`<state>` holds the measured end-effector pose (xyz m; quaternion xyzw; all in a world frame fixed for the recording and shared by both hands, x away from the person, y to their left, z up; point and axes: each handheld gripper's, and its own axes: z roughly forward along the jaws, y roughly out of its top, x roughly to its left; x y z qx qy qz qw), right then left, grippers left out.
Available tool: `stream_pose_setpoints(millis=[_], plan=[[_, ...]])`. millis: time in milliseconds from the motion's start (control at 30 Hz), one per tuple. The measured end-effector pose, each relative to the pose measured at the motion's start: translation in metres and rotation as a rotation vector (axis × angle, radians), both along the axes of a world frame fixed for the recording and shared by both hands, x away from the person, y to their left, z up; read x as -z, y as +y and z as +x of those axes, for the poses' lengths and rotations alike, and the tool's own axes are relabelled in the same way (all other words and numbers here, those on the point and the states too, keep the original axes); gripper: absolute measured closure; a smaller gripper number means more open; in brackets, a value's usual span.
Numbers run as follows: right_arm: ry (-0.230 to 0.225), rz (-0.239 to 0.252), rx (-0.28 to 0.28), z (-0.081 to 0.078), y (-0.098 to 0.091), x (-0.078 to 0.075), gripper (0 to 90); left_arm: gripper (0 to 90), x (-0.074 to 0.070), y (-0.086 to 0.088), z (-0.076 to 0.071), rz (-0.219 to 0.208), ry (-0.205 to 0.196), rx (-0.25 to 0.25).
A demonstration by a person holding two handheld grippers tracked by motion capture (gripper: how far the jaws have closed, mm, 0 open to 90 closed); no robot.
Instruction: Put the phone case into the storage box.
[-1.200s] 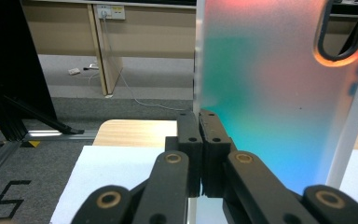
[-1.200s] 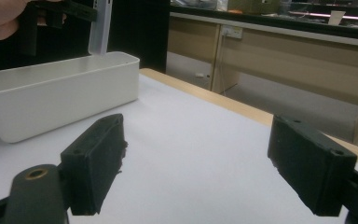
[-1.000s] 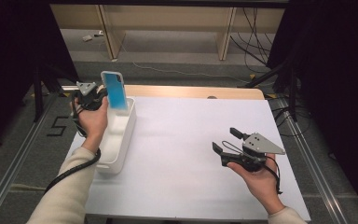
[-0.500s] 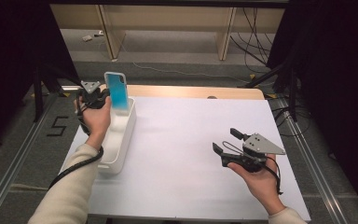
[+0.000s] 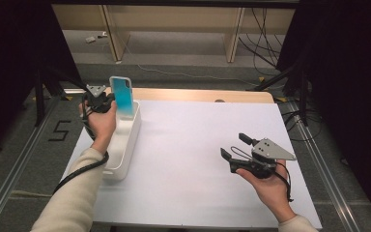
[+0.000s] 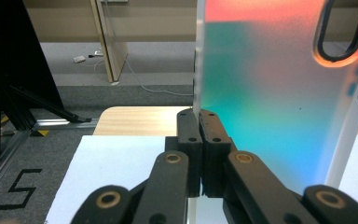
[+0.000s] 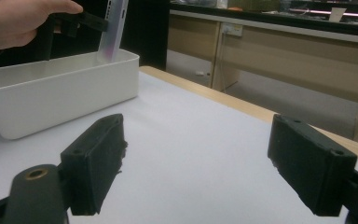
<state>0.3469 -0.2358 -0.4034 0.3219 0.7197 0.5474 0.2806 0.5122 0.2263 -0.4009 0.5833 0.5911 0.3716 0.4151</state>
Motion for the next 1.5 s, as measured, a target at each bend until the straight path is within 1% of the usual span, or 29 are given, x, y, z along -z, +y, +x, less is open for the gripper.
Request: stream_pose_setpoints(millis=[100, 233, 267, 400, 500, 567, 867, 1100, 1133, 1267, 1300, 1400, 1433, 1500], plan=[[-0.01, 0.001, -0.002, 0.001, 0.0, 0.0, 19.9, 88.4, 0.002, -0.001, 0.002, 0.005, 0.007, 0.002], [-0.008, 0.0, -0.005, 0.001, 0.0, 0.001, 19.9, 88.4, 0.003, -0.003, 0.004, 0.013, 0.009, 0.006], [-0.008, -0.002, 0.002, 0.001, 0.0, 0.0, 19.9, 88.4, 0.004, -0.004, 0.005, 0.022, 0.01, 0.003], [-0.007, 0.0, -0.006, 0.001, 0.0, 0.0, 19.9, 88.3, 0.006, -0.005, 0.006, 0.033, 0.018, 0.003], [-0.009, 0.002, -0.007, 0.001, 0.0, 0.001, 19.9, 88.3, 0.008, -0.005, 0.007, 0.033, 0.02, 0.0], [0.018, 0.006, 0.002, 0.0, 0.001, 0.001, 19.9, 88.3, 0.009, -0.005, 0.008, 0.038, 0.022, 0.0], [0.011, 0.011, 0.004, 0.0, 0.001, 0.001, 19.9, 88.3, 0.01, -0.007, 0.011, 0.055, 0.029, 0.005], [0.011, 0.01, 0.005, 0.0, 0.001, 0.001, 19.9, 88.3, 0.011, -0.009, 0.013, 0.059, 0.038, 0.007], [0.02, 0.005, -0.004, 0.0, 0.001, 0.001, 19.9, 88.2, 0.011, -0.01, 0.013, 0.062, 0.038, 0.01], [0.023, 0.006, -0.003, 0.0, 0.001, 0.001, 19.9, 88.2, 0.012, -0.011, 0.014, 0.065, 0.044, 0.008], [0.018, 0.003, -0.002, 0.0, 0.001, 0.001, 19.9, 88.2, 0.012, -0.011, 0.014, 0.066, 0.044, 0.009], [0.021, 0.005, -0.004, 0.0, 0.001, 0.001, 19.9, 88.2, 0.012, -0.01, 0.015, 0.068, 0.048, 0.012], [-0.003, -0.005, -0.003, 0.001, 0.0, 0.001, 19.9, 88.2, 0.013, -0.01, 0.015, 0.067, 0.049, 0.01], [0.0, -0.005, -0.008, 0.001, 0.0, 0.002, 19.9, 88.1, 0.014, -0.011, 0.015, 0.066, 0.051, 0.008]])
